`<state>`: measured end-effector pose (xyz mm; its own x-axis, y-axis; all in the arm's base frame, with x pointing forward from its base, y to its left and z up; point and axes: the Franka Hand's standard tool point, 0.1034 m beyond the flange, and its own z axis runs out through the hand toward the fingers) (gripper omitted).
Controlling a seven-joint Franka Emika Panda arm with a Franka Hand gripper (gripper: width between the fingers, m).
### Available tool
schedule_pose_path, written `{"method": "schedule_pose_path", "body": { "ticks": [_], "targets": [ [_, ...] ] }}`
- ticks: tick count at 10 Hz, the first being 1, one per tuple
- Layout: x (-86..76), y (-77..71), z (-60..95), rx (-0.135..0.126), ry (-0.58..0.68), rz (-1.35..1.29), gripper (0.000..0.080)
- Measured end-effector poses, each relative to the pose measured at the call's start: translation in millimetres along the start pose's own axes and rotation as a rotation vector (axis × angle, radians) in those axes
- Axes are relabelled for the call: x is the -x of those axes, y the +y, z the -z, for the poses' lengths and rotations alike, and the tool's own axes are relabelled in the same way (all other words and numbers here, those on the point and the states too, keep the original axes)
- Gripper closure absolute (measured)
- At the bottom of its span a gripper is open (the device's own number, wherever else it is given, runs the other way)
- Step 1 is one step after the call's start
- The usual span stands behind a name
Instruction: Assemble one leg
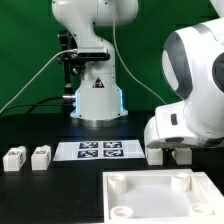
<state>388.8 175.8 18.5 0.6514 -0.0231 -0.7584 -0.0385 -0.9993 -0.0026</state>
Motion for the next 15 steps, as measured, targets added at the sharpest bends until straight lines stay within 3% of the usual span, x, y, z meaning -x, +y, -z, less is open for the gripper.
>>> {"method": "schedule_pose_path", "body": {
  "ticks": [4, 5, 6, 8, 15],
  "targets": [
    [0.4, 0.6, -6.4, 0.004, -0.012, -0.001, 0.0151],
    [0.4, 0.6, -6.4, 0.004, -0.012, -0.001, 0.028],
    [0.4, 0.6, -6.4, 0.004, -0.012, -0.001, 0.028],
    [0.4, 0.6, -6.4, 0.004, -0.012, -0.001, 0.051],
    [0.4, 0.6, -6.3, 0.004, -0.012, -0.001, 0.0508]
  ]
}}
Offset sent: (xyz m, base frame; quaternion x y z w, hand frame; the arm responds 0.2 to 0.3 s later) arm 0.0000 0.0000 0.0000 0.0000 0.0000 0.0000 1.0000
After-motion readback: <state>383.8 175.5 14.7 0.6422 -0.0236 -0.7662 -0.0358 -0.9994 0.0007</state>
